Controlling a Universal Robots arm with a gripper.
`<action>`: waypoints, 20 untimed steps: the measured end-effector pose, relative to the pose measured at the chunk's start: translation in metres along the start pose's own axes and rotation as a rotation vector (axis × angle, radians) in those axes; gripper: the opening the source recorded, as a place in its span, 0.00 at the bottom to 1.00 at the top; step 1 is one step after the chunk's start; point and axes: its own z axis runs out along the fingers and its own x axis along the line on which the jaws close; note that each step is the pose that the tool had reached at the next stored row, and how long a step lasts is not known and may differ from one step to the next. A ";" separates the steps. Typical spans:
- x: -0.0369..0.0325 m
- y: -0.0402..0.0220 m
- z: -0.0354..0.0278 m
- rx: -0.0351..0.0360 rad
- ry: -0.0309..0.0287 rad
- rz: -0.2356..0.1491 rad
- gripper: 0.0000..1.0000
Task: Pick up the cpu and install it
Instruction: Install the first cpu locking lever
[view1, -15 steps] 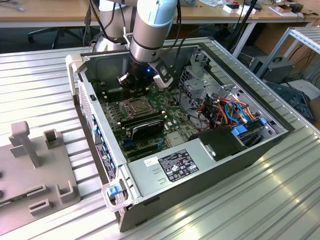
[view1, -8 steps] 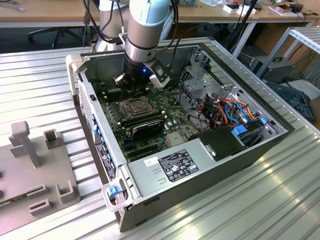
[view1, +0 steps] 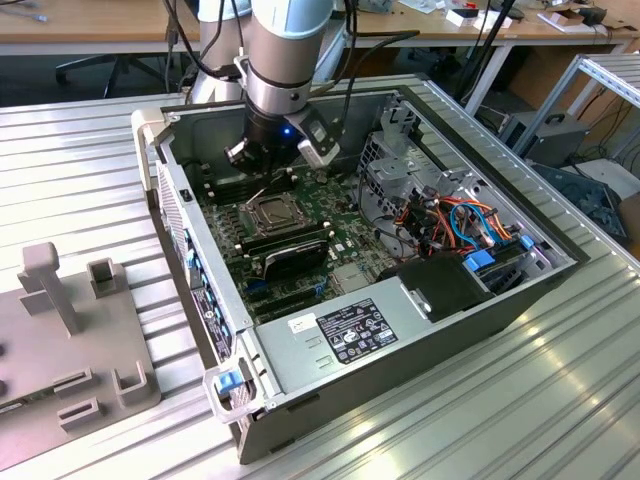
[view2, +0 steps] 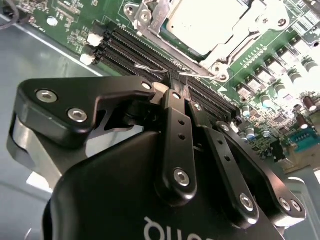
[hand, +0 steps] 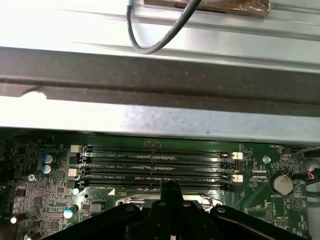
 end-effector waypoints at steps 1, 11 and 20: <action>0.0008 0.0000 -0.0001 0.0002 -0.0040 -0.001 0.11; 0.0123 0.0019 -0.0008 0.0014 -0.0361 -0.007 0.11; 0.0137 0.0035 -0.0006 0.0019 -0.0421 -0.008 0.11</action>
